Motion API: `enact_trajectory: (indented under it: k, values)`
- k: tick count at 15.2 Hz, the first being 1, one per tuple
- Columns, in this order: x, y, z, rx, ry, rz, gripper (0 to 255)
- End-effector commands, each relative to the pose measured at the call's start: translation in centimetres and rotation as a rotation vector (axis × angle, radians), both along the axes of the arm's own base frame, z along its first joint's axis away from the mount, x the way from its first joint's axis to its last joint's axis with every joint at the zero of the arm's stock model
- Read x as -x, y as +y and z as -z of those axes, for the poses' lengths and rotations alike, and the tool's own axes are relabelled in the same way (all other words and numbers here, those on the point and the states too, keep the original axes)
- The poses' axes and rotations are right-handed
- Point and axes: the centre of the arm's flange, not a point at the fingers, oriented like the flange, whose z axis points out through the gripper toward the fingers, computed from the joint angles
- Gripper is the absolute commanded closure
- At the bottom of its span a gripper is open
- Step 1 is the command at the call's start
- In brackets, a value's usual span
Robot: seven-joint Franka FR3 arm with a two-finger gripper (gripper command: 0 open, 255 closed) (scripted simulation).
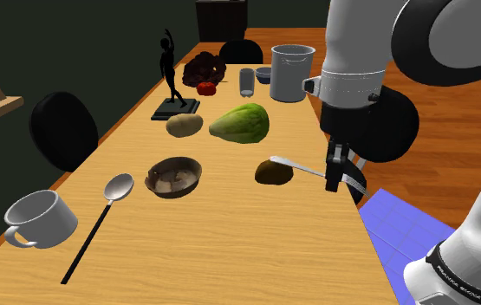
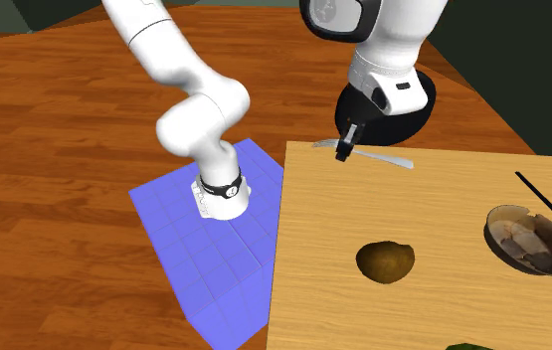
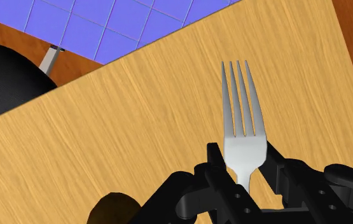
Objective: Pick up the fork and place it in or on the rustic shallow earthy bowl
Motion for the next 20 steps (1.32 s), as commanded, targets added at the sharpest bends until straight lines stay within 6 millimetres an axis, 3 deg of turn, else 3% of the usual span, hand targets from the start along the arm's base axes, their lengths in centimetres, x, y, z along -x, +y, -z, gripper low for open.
enact_trajectory:
  k: [1,20]
  values:
    - [-2.5,1.3,0.2,-0.001,0.000,0.000,255]
    - [-24.3,13.7,1.6,-0.001,0.000,0.000,255]
